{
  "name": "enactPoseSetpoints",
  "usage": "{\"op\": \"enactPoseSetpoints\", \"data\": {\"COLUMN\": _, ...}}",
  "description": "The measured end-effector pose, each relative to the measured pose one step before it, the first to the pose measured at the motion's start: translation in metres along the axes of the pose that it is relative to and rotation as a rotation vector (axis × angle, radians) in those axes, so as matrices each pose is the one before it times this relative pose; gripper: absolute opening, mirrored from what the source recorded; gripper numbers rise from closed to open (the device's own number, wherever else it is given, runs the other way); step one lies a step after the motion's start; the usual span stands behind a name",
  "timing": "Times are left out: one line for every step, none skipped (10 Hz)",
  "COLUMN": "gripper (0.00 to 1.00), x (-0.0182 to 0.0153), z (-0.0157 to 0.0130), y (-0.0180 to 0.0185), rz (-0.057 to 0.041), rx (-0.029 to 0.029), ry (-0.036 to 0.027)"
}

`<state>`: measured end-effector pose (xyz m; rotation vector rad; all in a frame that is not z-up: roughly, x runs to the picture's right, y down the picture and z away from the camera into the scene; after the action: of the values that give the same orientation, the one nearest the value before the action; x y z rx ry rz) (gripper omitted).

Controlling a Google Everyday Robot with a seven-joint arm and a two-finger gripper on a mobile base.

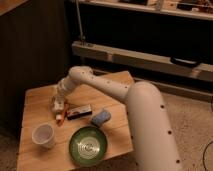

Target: Place the bottle in the ceramic bowl

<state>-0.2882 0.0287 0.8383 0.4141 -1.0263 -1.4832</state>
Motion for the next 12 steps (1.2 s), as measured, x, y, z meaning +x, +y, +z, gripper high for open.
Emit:
{"op": "enactPoseSetpoints", "data": {"gripper": 0.0, "x": -0.00321, "z": -0.02033, "y": -0.01552, "rz": -0.03473, "rx": 0.03762, "ry": 0.04779}}
{"op": "enactPoseSetpoints", "data": {"gripper": 0.0, "x": -0.0012, "z": -0.01404, "y": -0.01561, "rz": -0.02955, "rx": 0.02585, "ry": 0.0344}}
{"op": "enactPoseSetpoints", "data": {"gripper": 0.0, "x": -0.00279, "z": -0.01087, "y": -0.01166, "rz": -0.01943, "rx": 0.01711, "ry": 0.02252}}
{"op": "enactPoseSetpoints", "data": {"gripper": 0.0, "x": -0.0014, "z": -0.01306, "y": -0.00554, "rz": -0.00196, "rx": 0.00613, "ry": 0.01381}}
{"op": "enactPoseSetpoints", "data": {"gripper": 0.0, "x": -0.00512, "z": -0.00973, "y": -0.00005, "rz": 0.01012, "rx": 0.00894, "ry": 0.00492}}
{"op": "enactPoseSetpoints", "data": {"gripper": 0.0, "x": -0.01195, "z": -0.01348, "y": 0.0053, "rz": 0.01758, "rx": 0.01384, "ry": 0.0048}}
{"op": "enactPoseSetpoints", "data": {"gripper": 0.0, "x": -0.01204, "z": -0.00959, "y": 0.00681, "rz": 0.01624, "rx": 0.00526, "ry": -0.00106}}
{"op": "enactPoseSetpoints", "data": {"gripper": 0.0, "x": -0.02211, "z": -0.01272, "y": 0.01338, "rz": 0.02629, "rx": 0.0039, "ry": -0.01013}}
{"op": "enactPoseSetpoints", "data": {"gripper": 0.0, "x": -0.01736, "z": -0.0104, "y": 0.01114, "rz": 0.02133, "rx": 0.00082, "ry": -0.00921}}
{"op": "enactPoseSetpoints", "data": {"gripper": 0.0, "x": -0.01537, "z": -0.00971, "y": 0.0093, "rz": 0.01838, "rx": -0.0011, "ry": -0.01021}}
{"op": "enactPoseSetpoints", "data": {"gripper": 0.0, "x": -0.01856, "z": -0.01413, "y": 0.00971, "rz": 0.02032, "rx": -0.00412, "ry": -0.01722}}
{"op": "enactPoseSetpoints", "data": {"gripper": 0.0, "x": -0.01231, "z": -0.01107, "y": 0.00444, "rz": 0.00903, "rx": -0.00259, "ry": -0.02439}}
